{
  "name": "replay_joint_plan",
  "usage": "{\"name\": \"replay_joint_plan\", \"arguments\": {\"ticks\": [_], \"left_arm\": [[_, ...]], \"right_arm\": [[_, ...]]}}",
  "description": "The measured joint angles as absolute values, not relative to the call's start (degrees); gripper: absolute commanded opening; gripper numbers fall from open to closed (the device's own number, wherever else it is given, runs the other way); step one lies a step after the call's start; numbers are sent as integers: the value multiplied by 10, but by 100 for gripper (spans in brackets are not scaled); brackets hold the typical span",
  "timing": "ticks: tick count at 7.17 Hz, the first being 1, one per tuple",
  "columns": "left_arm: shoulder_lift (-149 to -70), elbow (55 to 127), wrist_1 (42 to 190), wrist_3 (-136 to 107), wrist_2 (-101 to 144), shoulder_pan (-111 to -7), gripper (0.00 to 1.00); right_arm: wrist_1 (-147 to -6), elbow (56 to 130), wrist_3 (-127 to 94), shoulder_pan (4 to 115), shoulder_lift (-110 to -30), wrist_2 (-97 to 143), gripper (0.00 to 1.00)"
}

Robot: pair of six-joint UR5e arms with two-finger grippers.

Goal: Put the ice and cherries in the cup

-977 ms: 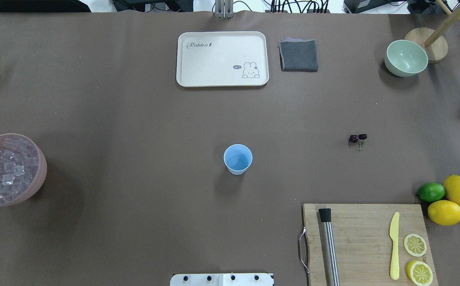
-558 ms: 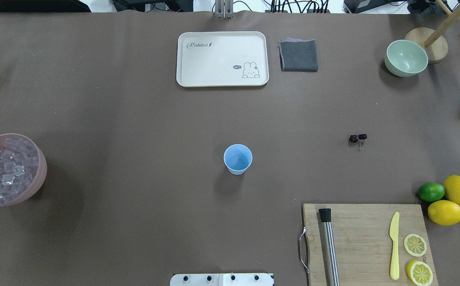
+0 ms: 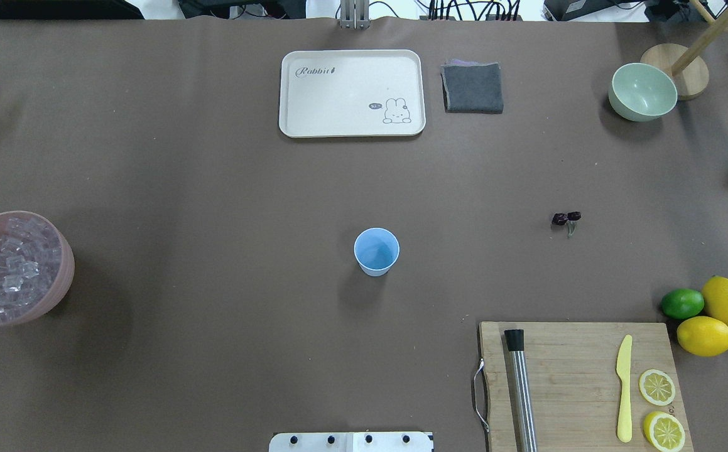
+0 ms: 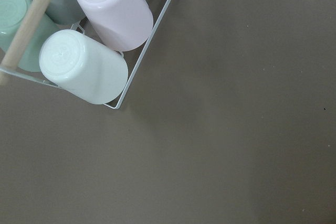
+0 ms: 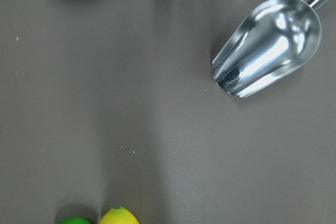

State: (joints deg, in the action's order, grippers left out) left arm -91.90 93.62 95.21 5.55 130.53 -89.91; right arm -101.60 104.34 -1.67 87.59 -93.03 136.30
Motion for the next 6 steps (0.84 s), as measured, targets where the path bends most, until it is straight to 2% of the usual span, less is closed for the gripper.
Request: {"name": "replay_joint_plan", "arguments": {"ticks": [6], "left_arm": [[-925, 946, 986, 55, 1301, -879, 98]], "right_arm": [[-1016, 1044, -16, 876, -932, 1362, 100]]}}
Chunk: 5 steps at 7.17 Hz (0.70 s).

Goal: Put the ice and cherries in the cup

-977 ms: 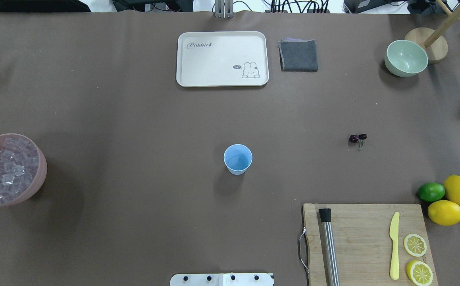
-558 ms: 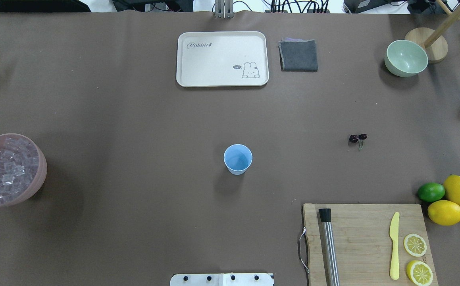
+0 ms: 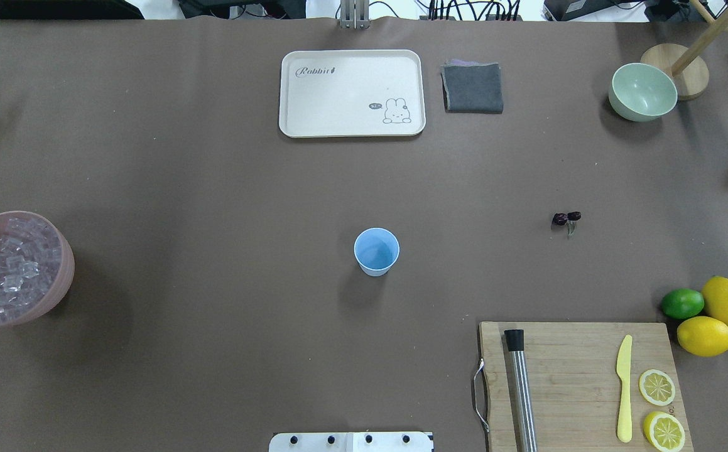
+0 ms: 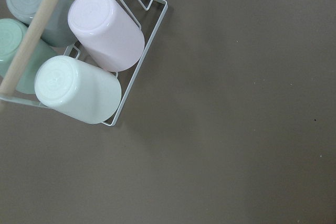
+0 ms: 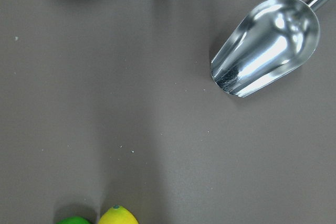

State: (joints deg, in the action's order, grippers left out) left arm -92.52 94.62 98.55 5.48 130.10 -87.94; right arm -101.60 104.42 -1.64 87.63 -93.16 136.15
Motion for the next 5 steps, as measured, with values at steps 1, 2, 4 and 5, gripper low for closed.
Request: {"name": "replay_joint_plan", "arguments": {"ticks": [1, 2, 4, 5], "left_arm": [[-921, 953, 1014, 54, 1300, -862, 98], [-916, 961, 1036, 50, 1300, -847, 98], [-892, 1005, 1067, -33, 1299, -814, 98], [-870, 1031, 1090, -89, 1298, -795, 98]], "right_arm": [[-1016, 1043, -17, 876, -932, 1362, 100], [-1016, 1043, -17, 876, -932, 1362, 100], [-1016, 1040, -18, 876, -931, 1362, 100], [-1016, 1040, -18, 876, -931, 1363, 100]]}}
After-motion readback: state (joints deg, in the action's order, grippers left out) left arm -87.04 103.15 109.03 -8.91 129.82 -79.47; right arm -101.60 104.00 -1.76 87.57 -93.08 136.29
